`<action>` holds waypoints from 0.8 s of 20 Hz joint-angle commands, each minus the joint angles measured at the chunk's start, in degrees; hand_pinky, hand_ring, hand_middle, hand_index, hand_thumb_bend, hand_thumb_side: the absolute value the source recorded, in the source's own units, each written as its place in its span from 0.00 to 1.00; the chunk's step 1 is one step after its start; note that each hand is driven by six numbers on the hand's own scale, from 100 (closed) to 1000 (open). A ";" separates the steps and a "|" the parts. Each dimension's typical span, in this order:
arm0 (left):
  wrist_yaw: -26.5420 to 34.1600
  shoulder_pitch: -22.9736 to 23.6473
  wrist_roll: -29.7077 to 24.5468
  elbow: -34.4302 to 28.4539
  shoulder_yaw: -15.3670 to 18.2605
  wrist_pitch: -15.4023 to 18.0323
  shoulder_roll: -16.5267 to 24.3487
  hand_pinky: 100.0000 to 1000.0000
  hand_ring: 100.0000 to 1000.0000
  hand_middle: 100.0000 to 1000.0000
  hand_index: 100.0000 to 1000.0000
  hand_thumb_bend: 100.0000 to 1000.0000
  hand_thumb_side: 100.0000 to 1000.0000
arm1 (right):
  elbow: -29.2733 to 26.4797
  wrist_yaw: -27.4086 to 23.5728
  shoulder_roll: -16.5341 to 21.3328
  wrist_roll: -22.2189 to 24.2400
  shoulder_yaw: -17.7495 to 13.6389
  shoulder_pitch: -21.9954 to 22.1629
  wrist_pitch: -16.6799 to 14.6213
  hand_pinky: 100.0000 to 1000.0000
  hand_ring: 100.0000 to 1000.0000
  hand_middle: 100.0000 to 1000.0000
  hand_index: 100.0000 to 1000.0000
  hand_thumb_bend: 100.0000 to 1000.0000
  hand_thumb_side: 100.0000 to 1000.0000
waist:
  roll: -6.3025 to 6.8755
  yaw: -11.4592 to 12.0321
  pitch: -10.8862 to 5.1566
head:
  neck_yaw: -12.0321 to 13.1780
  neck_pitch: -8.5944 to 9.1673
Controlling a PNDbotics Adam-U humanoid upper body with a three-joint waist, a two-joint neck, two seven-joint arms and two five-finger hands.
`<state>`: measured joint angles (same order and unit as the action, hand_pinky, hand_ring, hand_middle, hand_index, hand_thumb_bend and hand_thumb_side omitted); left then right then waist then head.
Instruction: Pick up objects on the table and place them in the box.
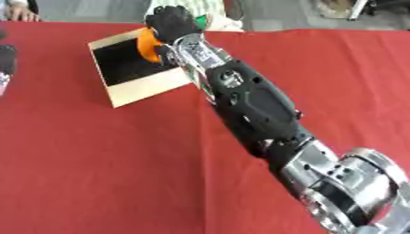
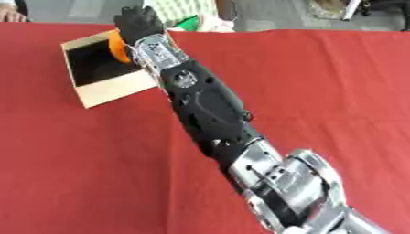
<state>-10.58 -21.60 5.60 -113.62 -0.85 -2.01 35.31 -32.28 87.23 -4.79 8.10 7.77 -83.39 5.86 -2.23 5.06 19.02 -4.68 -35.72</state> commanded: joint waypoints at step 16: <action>-0.23 0.62 -0.17 -0.98 0.70 -0.41 1.04 0.38 0.51 0.57 0.74 0.24 0.58 | -9.22 -6.17 5.76 5.66 0.82 -2.85 -1.37 0.84 0.86 0.77 0.86 0.01 0.12 | 0.44 -1.25 -2.02 | 1.61 -0.89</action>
<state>-10.59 -20.73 5.38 -113.62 -0.84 -2.29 35.31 -38.98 82.96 -1.31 13.83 8.19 -84.46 4.72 -2.19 3.72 18.43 -3.41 -36.24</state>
